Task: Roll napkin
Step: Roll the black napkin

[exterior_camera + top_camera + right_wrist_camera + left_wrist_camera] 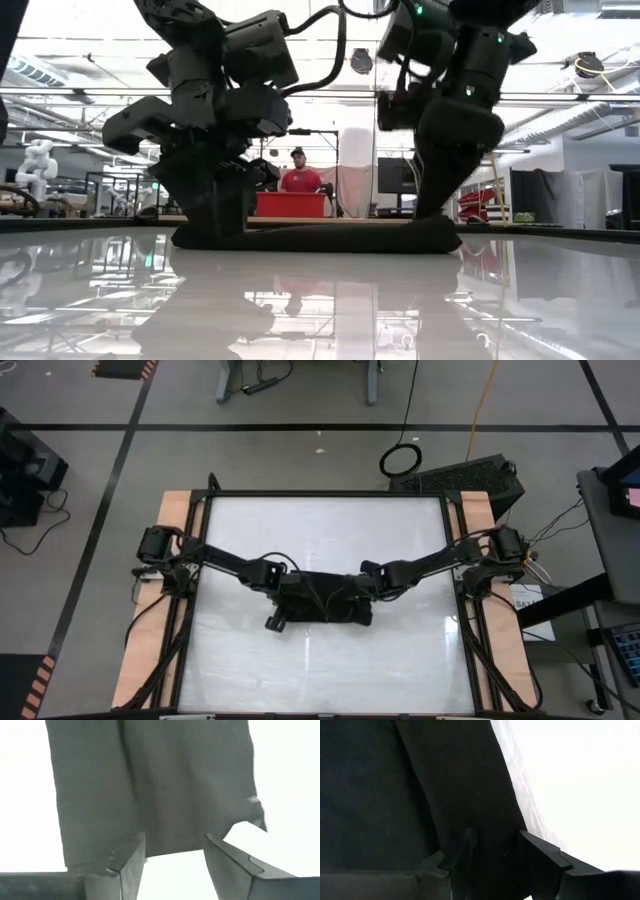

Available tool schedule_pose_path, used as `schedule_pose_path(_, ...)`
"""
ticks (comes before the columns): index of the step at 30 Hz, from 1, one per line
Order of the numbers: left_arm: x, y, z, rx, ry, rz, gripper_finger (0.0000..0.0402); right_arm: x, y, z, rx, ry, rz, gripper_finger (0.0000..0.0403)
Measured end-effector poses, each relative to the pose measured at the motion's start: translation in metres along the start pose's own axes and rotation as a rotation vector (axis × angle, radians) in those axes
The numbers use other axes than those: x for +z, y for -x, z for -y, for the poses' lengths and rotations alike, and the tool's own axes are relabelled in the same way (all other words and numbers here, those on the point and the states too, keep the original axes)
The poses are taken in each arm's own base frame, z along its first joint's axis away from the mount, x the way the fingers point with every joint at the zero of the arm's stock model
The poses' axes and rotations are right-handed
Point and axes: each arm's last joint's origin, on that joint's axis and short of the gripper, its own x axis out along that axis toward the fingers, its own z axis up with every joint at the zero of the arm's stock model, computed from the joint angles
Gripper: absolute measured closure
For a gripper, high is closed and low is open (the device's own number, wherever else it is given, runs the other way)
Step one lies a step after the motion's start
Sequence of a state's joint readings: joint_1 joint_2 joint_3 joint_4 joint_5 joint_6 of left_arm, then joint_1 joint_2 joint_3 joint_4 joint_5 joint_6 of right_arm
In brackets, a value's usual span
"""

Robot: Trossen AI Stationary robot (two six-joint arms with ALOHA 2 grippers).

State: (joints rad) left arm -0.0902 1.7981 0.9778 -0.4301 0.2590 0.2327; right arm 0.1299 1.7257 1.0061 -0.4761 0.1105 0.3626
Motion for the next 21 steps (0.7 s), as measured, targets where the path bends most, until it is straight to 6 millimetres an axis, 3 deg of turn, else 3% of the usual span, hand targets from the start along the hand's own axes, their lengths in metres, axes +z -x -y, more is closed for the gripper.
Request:
schedule_pose_path(5, 0.0, 0.001, -0.002, -0.015, -0.004, 0.003, 0.0237, 0.005, 0.033, -0.001, 0.02, 0.084, 0.108, 0.0211)
schedule_pose_path(11, -0.001, 0.002, -0.005, -0.022, 0.006, 0.007, 0.0237, 0.0, 0.062, -0.031, 0.106, 0.358, 0.247, 0.0211)
schedule_pose_path(15, -0.001, 0.002, -0.005, -0.028, 0.007, 0.009, 0.0237, -0.007, 0.056, -0.051, 0.138, 0.481, 0.251, 0.0211)
schedule_pose_path(21, -0.001, 0.002, -0.005, -0.032, 0.007, 0.01, 0.0237, -0.017, 0.022, -0.067, 0.112, 0.527, 0.164, 0.0211)
